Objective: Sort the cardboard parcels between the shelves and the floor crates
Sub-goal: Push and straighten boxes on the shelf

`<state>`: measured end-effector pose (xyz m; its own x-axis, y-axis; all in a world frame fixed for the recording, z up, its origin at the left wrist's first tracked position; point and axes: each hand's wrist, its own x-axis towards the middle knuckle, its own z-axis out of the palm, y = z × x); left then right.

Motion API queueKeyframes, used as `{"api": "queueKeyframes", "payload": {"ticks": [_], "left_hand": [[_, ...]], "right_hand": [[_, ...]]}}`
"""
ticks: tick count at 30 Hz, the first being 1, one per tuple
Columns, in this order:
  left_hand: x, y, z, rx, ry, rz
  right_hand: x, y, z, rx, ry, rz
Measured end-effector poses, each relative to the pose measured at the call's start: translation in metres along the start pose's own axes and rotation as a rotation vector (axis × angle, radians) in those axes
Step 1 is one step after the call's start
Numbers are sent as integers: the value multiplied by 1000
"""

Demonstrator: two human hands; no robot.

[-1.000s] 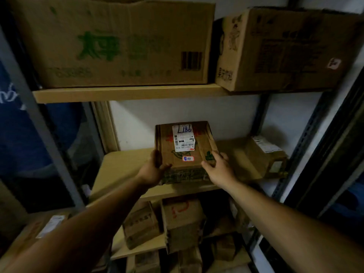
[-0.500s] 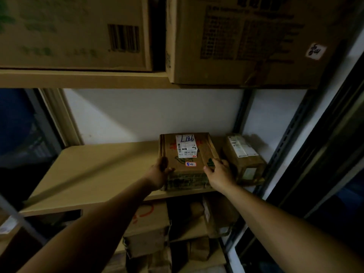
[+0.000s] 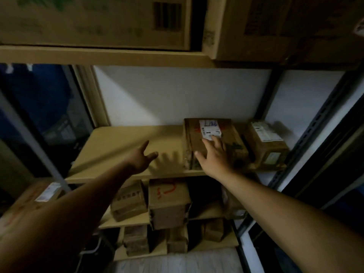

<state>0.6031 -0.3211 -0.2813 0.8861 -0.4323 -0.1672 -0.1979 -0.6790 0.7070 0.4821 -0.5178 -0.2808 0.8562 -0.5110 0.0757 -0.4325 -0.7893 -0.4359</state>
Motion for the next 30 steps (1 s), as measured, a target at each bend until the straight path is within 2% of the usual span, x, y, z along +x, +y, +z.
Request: {"api": "queueKeyframes", "payload": {"ticks": [7, 14, 19, 24, 30], "left_hand": [[-57, -104, -68, 63, 65, -23], [-83, -177, -95, 106, -58, -88], [-71, -212, -73, 140, -142, -187], [-44, -253, -23, 26, -167, -266], [-2, -314, 45, 132, -76, -162]], "right_hand": [[-49, -88, 69, 16, -122, -76], [-94, -137, 128, 88, -234, -20], [-97, -140, 166, 159, -328, -14], [-92, -131, 232, 285, -449, -13], [-84, -108, 336, 324, -427, -3]]}}
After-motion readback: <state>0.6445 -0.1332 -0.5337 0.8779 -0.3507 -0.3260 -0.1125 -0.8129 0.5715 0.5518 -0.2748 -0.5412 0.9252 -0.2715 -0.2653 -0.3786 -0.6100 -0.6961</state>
